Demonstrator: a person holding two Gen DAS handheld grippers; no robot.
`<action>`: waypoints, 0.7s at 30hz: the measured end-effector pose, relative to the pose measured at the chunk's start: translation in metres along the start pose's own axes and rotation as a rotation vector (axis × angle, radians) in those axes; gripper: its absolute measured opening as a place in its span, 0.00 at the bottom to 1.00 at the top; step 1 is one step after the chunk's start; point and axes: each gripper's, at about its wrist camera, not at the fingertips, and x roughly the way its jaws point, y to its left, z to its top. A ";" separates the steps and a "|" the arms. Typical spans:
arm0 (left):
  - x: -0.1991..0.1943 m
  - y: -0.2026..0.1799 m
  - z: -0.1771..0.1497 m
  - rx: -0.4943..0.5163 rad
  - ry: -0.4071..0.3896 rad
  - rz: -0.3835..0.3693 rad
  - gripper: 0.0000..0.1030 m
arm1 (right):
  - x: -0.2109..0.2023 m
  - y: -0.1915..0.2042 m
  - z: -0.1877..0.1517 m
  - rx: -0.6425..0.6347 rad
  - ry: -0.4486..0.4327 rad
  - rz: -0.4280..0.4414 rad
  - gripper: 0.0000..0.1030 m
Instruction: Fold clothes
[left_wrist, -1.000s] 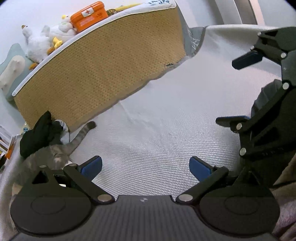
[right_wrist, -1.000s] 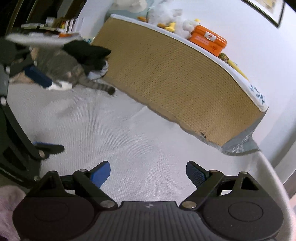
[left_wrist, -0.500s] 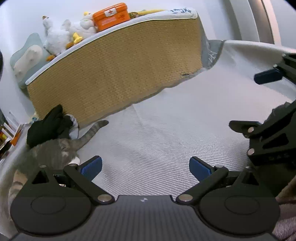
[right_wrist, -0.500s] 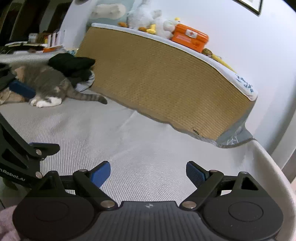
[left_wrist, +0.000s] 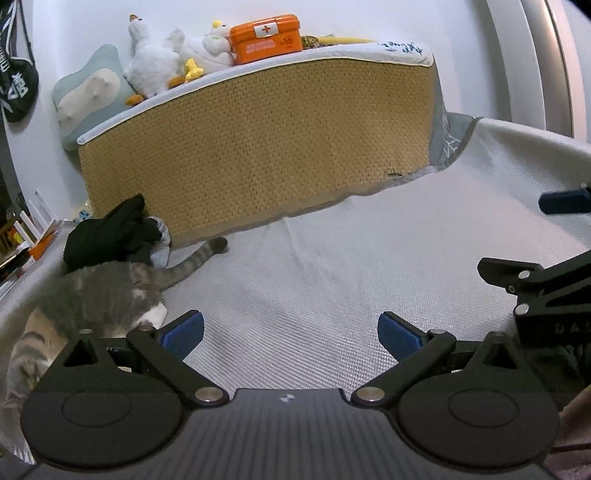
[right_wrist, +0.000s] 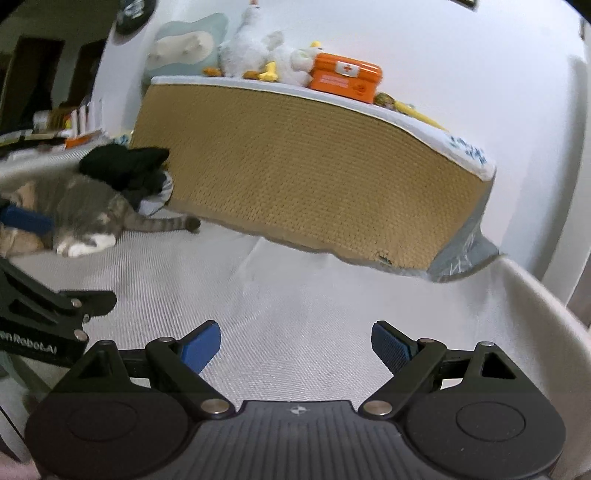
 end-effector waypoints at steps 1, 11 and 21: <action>0.000 0.001 0.000 -0.009 -0.001 -0.001 1.00 | 0.000 -0.002 0.001 0.026 0.006 0.006 0.89; -0.006 0.011 0.002 -0.066 -0.024 0.024 1.00 | -0.005 -0.004 0.001 0.088 0.020 0.001 0.89; -0.010 0.015 0.002 -0.131 -0.027 0.008 1.00 | -0.011 -0.004 0.003 0.124 0.018 0.002 0.89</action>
